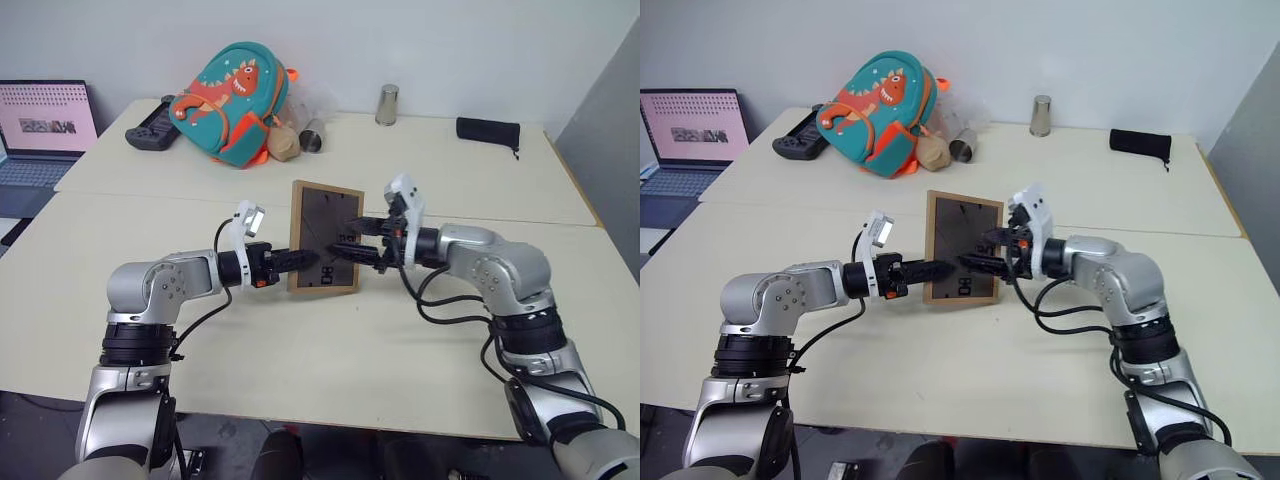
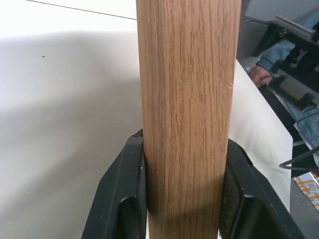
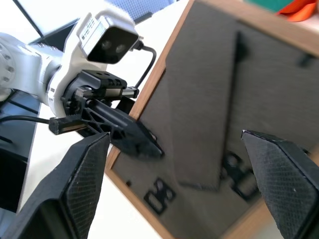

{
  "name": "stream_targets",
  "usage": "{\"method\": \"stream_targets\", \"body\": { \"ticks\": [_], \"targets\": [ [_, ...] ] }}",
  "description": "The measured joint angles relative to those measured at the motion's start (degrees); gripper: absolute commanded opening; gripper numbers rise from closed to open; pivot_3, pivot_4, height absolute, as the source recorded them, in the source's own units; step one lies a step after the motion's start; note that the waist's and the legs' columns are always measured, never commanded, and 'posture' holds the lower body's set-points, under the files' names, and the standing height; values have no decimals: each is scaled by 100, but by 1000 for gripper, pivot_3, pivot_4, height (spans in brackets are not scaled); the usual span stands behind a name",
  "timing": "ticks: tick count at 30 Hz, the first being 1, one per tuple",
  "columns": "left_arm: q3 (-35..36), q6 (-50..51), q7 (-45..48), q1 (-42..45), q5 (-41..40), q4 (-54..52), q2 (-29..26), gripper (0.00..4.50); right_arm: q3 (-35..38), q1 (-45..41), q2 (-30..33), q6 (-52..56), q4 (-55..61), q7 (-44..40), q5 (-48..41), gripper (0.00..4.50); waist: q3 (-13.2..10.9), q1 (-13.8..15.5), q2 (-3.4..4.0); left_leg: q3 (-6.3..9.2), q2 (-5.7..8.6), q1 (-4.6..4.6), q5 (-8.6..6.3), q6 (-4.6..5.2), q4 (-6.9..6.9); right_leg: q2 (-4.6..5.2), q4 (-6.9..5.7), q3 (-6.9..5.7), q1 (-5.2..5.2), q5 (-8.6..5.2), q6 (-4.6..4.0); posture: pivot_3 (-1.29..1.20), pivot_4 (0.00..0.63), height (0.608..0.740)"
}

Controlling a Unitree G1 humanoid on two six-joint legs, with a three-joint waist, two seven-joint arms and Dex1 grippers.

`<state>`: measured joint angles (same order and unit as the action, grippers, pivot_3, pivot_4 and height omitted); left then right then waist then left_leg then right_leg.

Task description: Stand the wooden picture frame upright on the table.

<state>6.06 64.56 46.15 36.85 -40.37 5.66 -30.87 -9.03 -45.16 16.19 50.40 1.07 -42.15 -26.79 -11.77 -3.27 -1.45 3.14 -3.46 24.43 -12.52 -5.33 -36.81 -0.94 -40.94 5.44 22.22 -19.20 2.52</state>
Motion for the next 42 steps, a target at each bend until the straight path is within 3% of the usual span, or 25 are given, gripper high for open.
{"method": "stream_targets", "body": {
  "ticks": [7, 12, 21, 30, 34, 36, 39, 40, 41, 42],
  "targets": [
    [120, 10, -162, -10, -1, -29, -3, 1362, -145, -92, -248, -212, -102, 167, 293, 4444, 0, 2, 0, 2, 0, 1, 0, -1, -1, 1, -1, -2, 0, 0, 0, 0, 150, 740],
    [153, 58, -157, -13, -66, -96, 14, 1362, 104, -39, -239, 62, 63, 61, 21, 4444, 0, 3, 0, 4, -1, 4, 0, -1, 0, 1, -1, -3, 0, 0, 0, 0, 150, 740],
    [205, 374, -38, -28, -276, -129, 35, 1362, 451, 370, 626, 646, 827, -745, -799, 4444, 0, 6, 0, 5, 1, 5, 0, 1, -1, 0, 1, -6, 0, 0, 0, 0, 150, 740],
    [158, 1000, -55, -14, -514, -127, 16, 1362, 345, 736, 1227, 360, 920, -1062, -778, 4444, -1, 3, 0, 5, 3, 12, 0, 1, -2, 2, 6, -5, 2, 0, 0, 0, 150, 740],
    [298, 1716, -54, 30, -736, 75, -150, 1362, 637, 1274, 2235, -278, 888, -1304, -374, 4444, -2, 69, -3, 8, 10, 23, -1, 2, -7, 6, 12, -4, 6, -1, 1, 0, 150, 740],
    [337, 2059, -55, 135, -857, 181, -159, 1362, 619, 1509, 2643, -1123, 885, -1539, 45, 4444, -2, 68, -4, 13, 9, 22, -1, 2, -7, 2, 11, -10, 6, -1, 2, 0, 150, 740],
    [352, 2359, -61, 222, -905, 271, -159, 1362, 534, 1735, 2760, -2046, 832, -1707, 476, 4444, -3, 27, -4, 12, 6, 20, 0, 1, -7, 0, 7, -8, 5, -1, 1, 0, 150, 740],
    [357, 2559, -123, 330, -1045, 511, -154, 1362, 364, 1891, 2796, -3595, 506, -1526, 1220, 4444, -2, 16, -5, 12, 7, 19, 0, 1, -12, 0, 7, -9, 4, -1, 2, 0, 150, 740],
    [365, 2603, -152, 361, -1091, 585, -150, 1362, 314, 1917, 2800, -3991, 391, -1434, 1404, 4444, -2, 15, -5, 12, 7, 19, 0, 1, -13, 1, 7, -9, 4, -1, 3, 0, 150, 740],
    [436, 2697, -245, 421, -1245, 796, -138, 1362, 160, 1966, 2792, -5321, -79, -1081, 2125, 4444, -3, 1, -4, 6, 9, 18, 0, 1, -12, 3, 6, -2, 6, 0, 5, 0, 150, 740]
  ]
}}
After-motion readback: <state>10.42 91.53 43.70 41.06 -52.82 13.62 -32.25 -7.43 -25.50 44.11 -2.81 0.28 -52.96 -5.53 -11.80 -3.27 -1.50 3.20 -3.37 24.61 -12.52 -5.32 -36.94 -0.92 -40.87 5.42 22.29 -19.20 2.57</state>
